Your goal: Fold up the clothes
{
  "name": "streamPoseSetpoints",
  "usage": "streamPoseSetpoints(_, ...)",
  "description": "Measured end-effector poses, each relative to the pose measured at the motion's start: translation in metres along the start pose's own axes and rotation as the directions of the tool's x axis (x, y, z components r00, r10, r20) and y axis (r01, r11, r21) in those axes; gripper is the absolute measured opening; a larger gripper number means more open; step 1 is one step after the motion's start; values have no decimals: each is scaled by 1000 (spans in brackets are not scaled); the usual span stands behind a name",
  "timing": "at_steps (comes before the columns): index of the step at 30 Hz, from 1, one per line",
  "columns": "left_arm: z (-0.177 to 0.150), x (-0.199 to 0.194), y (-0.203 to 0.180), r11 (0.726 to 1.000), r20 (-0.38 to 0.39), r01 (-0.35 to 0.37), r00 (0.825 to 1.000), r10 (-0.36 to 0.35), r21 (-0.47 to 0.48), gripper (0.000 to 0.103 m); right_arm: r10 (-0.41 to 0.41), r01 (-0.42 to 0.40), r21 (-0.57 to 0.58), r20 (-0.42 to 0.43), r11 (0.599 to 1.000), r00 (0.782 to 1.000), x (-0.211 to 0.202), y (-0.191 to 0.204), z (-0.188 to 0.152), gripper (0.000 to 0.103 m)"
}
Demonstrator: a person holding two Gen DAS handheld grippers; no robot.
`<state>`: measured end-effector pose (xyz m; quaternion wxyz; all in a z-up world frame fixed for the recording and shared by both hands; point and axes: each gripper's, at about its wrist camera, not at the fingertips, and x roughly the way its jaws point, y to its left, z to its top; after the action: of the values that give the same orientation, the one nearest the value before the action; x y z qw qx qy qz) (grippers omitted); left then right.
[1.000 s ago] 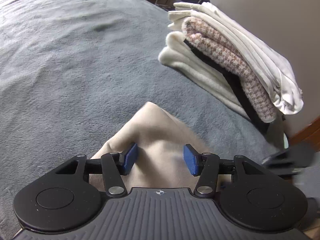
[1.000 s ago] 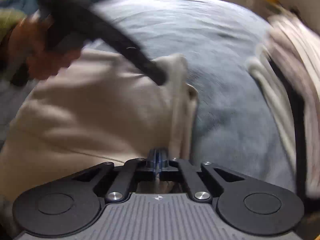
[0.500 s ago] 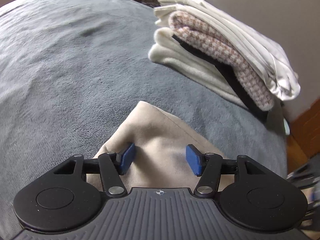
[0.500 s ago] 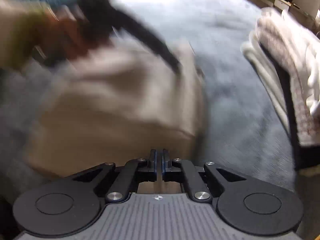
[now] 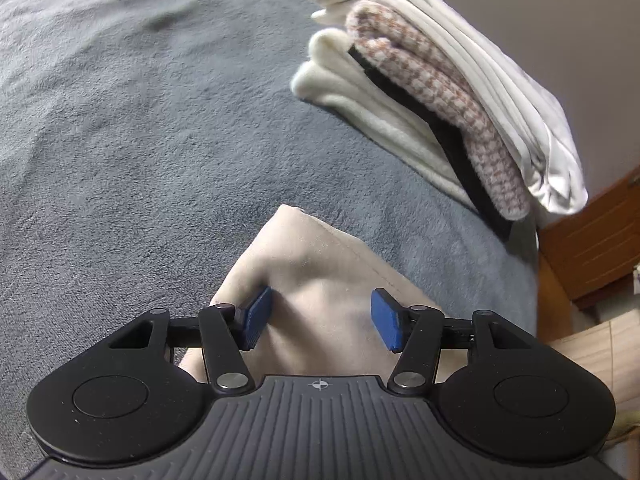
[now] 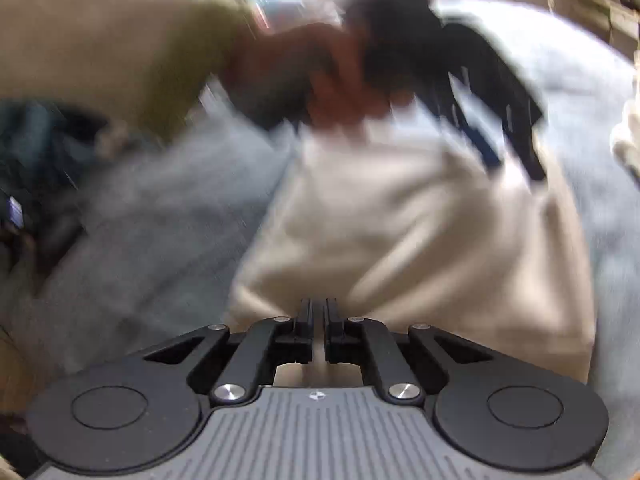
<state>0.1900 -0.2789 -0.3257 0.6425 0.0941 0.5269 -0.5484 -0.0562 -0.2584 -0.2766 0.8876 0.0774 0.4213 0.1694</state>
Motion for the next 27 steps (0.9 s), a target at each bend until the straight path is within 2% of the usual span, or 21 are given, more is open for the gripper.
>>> streamPoseSetpoints(1,0,0,0,1000,1,0,1000,0,-2,55,10,-10,3,16,1000,1000,-3,0,1,6)
streamPoseSetpoints(2,0,0,0,1000,2,1,1000,-1,-5,55,-14,14,-10,-19,1000,1000,2,1,-5,10)
streamPoseSetpoints(4,-1,-1,-1,1000,8,1,1000,-1,-12,56,-61,58,-42,-88,997,994,19,-2,-29,10)
streamPoseSetpoints(5,-2,-1,-1,1000,11,3,1000,-3,-18,56,-47,46,-22,-67,999,997,16,-5,-35,10)
streamPoseSetpoints(8,-3,-8,-7,1000,21,-26,999,26,-7,55,11,-5,70,-86,998,996,-1,-21,-18,11)
streamPoseSetpoints(9,-3,-15,-9,999,27,-32,999,32,8,56,4,1,92,-58,996,998,-10,-29,-11,14)
streamPoseSetpoints(11,-2,-27,-13,998,39,-44,998,43,38,56,-28,26,149,16,989,999,-31,-51,3,33)
streamPoseSetpoints(15,6,-44,-8,998,61,-40,997,37,57,58,-171,120,344,122,931,978,-53,-115,17,43)
streamPoseSetpoints(17,16,-37,6,999,44,-27,999,25,39,58,-201,139,405,114,904,973,-47,-146,25,44)
streamPoseSetpoints(19,23,-26,15,1000,15,0,1000,-1,21,58,-209,151,421,94,894,973,-34,-168,26,47)
streamPoseSetpoints(22,30,-8,26,999,-35,50,998,-50,-5,58,-144,98,445,69,890,987,-13,-194,23,47)
streamPoseSetpoints(24,34,4,33,996,-68,82,994,-84,-24,54,-99,57,447,71,893,993,-6,-195,22,44)
streamPoseSetpoints(25,37,10,37,995,-84,98,991,-101,-34,53,-81,39,444,75,895,994,-4,-194,22,38)
streamPoseSetpoints(27,37,11,39,992,-88,120,988,-123,-35,45,-56,15,434,83,901,995,-4,-191,21,23)
